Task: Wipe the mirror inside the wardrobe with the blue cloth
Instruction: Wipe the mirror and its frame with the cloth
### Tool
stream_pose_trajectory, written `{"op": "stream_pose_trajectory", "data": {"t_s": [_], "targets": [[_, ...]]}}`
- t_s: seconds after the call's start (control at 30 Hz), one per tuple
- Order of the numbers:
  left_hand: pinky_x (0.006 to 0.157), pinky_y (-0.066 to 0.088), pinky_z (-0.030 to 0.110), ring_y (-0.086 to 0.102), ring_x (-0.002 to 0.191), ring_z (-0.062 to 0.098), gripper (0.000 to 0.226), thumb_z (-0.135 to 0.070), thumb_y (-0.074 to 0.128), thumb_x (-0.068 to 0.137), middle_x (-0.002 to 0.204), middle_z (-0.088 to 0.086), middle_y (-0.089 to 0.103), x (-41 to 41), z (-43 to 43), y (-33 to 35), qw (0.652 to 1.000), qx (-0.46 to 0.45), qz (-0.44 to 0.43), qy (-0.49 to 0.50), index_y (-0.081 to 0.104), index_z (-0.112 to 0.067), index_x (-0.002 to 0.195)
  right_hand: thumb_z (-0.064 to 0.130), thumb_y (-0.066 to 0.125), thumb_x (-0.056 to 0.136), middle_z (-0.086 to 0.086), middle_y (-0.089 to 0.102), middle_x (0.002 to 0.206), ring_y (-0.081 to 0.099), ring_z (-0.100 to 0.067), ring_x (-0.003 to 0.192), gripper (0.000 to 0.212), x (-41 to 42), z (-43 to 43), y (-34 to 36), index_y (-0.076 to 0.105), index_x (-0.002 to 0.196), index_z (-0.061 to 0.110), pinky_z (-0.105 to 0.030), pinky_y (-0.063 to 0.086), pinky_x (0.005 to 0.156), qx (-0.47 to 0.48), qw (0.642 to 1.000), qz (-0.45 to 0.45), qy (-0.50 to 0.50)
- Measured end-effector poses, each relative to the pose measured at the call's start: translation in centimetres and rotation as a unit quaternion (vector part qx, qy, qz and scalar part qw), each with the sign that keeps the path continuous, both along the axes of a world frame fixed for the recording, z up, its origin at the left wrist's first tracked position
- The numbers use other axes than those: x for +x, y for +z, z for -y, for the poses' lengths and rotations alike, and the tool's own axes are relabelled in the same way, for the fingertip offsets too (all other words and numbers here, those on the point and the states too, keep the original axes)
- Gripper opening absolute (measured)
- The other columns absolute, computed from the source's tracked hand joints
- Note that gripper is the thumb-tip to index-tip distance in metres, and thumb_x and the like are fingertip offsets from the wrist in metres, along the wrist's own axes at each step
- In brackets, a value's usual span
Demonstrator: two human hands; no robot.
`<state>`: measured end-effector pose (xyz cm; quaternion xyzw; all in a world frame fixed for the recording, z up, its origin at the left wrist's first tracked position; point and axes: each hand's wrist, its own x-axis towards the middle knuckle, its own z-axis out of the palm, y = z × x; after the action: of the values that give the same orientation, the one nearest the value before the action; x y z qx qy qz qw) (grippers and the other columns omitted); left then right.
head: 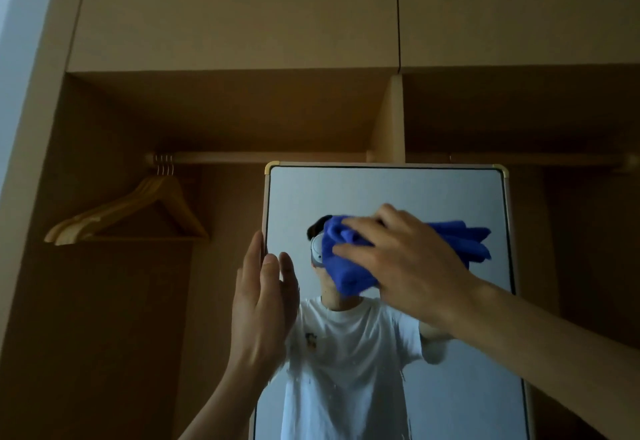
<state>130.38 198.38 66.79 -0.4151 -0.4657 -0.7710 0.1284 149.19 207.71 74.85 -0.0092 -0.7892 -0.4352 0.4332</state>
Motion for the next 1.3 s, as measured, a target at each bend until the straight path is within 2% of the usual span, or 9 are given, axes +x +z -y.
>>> {"op": "stream_pose_trajectory", "data": {"t_s": [0.07,0.2,0.4,0.5,0.63,0.77,0.9,1.17,1.3], "targets": [[0.099,0.033,0.023,0.040,0.115,-0.027,0.060,-0.070,0.033,0.089,0.128,-0.045,0.040,0.5,0.0,0.0,1.000,-0.003,-0.002,0.010,0.033,-0.058,0.148,0.013,0.074,0.066,-0.002,0.066,0.115,0.056,-0.024,0.088,0.045,0.7,-0.6,-1.2,0.070,0.109,0.026,-0.040,0.051,0.073,0.005,1.000,0.030,-0.005],[0.098,0.038,0.037,0.043,0.118,0.005,0.052,-0.053,0.037,0.105,0.131,-0.021,0.037,1.1,0.0,-0.4,0.998,-0.036,-0.004,0.041,0.023,-0.050,0.155,0.019,0.082,0.066,-0.003,0.067,0.119,0.058,-0.024,0.089,0.048,1.3,-0.7,0.4,0.070,0.112,0.026,-0.041,0.052,0.075,0.027,0.999,0.024,-0.013],[0.100,0.042,0.044,0.043,0.115,0.008,0.053,-0.053,0.040,0.104,0.128,-0.021,0.035,0.8,0.2,-0.7,0.995,-0.071,-0.013,0.069,0.020,-0.056,0.153,0.008,0.079,0.067,-0.005,0.063,0.121,0.054,-0.029,0.095,0.058,3.2,-1.1,5.8,0.066,0.122,0.025,-0.046,0.048,0.080,-0.022,0.992,-0.114,-0.041],[0.100,0.046,0.047,0.045,0.112,0.010,0.057,-0.054,0.042,0.102,0.128,-0.019,0.034,1.1,0.2,-0.7,0.995,-0.079,0.000,0.068,0.019,-0.054,0.154,0.018,0.083,0.065,0.000,0.063,0.116,0.054,-0.023,0.096,0.059,2.8,-1.4,2.8,0.065,0.120,0.028,-0.043,0.048,0.083,-0.031,0.996,-0.076,-0.036],[0.091,0.042,0.040,0.048,0.097,0.002,0.063,-0.052,0.045,0.101,0.127,-0.011,0.037,1.9,0.3,-0.5,0.994,-0.083,0.000,0.072,0.016,-0.048,0.157,0.017,0.078,0.066,0.003,0.063,0.119,0.052,-0.020,0.090,0.054,3.0,-2.1,-1.0,0.066,0.116,0.030,-0.037,0.047,0.073,-0.035,0.999,0.021,-0.023],[0.097,0.046,0.046,0.043,0.111,0.011,0.068,-0.056,0.044,0.099,0.143,-0.001,0.037,2.4,0.3,-0.4,0.992,-0.097,0.004,0.080,0.012,-0.045,0.158,0.018,0.084,0.066,-0.001,0.063,0.119,0.057,-0.024,0.096,0.059,4.1,-2.3,2.3,0.065,0.120,0.028,-0.042,0.050,0.082,-0.037,0.998,-0.046,-0.024],[0.101,0.047,0.048,0.045,0.118,0.016,0.069,-0.058,0.042,0.099,0.154,0.005,0.033,2.8,0.3,-0.3,0.990,-0.107,0.004,0.090,0.009,-0.046,0.159,0.013,0.067,0.081,-0.001,0.059,0.122,0.048,-0.023,0.100,0.047,5.0,-2.6,6.0,0.061,0.125,0.028,-0.041,0.044,0.088,-0.059,0.990,-0.120,-0.051],[0.106,0.046,0.057,0.045,0.136,0.032,0.068,-0.053,0.042,0.103,0.159,0.011,0.031,4.0,0.4,-0.1,0.987,-0.113,0.005,0.117,0.008,-0.040,0.160,0.016,0.085,0.060,-0.002,0.066,0.115,0.057,-0.024,0.086,0.060,5.1,-3.9,-1.0,0.069,0.117,0.026,-0.041,0.052,0.071,-0.033,0.999,-0.015,-0.015],[0.113,0.037,0.063,0.033,0.145,0.035,0.077,-0.065,0.037,0.095,0.162,0.006,0.024,5.1,0.8,0.9,0.984,-0.114,0.014,0.133,0.013,-0.032,0.161,0.017,0.084,0.064,-0.003,0.064,0.118,0.058,-0.025,0.092,0.061,6.7,-4.7,1.3,0.065,0.122,0.027,-0.043,0.051,0.079,-0.034,0.996,-0.073,-0.029]]}}
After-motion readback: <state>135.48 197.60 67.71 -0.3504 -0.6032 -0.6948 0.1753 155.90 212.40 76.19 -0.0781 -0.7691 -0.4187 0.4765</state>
